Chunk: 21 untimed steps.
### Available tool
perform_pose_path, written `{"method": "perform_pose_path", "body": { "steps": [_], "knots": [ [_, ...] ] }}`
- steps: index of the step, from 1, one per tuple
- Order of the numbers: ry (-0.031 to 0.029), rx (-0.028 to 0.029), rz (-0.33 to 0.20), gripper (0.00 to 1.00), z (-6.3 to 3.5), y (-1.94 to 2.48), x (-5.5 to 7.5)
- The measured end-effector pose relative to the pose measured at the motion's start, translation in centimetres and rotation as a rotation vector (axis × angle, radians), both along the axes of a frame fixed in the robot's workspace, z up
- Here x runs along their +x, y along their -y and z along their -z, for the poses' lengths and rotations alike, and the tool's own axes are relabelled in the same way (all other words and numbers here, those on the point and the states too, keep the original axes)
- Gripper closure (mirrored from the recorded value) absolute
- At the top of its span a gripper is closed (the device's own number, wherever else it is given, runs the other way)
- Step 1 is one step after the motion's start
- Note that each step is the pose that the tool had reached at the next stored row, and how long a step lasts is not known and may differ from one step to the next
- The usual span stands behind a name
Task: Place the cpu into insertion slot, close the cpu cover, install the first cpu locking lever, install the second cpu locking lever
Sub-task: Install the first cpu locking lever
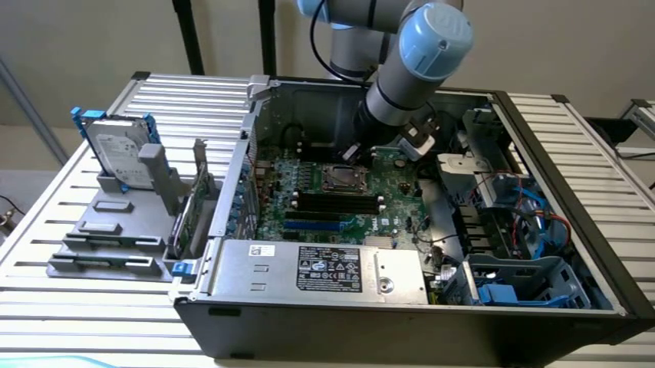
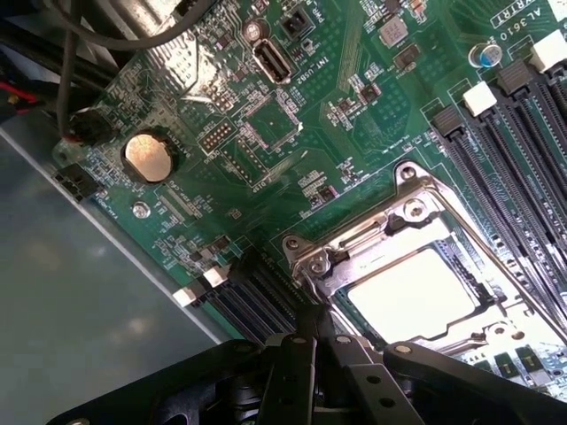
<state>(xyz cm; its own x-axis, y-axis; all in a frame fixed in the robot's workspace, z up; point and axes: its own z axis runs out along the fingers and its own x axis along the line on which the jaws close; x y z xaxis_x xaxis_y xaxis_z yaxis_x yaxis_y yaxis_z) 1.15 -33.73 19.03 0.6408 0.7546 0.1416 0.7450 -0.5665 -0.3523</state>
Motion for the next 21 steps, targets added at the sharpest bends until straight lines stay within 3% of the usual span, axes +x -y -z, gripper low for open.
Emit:
{"method": "perform_pose_path", "body": {
  "steps": [7,16,19,21],
  "knots": [
    [-0.0042,0.0022,-0.013,0.89,0.01,0.11,0.32],
    [-0.0089,0.0124,-0.017,0.89,0.01,0.36,0.62],
    [-0.0096,0.0195,-0.019,0.89,0.01,0.38,0.63],
    [-0.0099,0.0277,-0.021,0.89,0.01,0.42,0.63]
  ]
}}
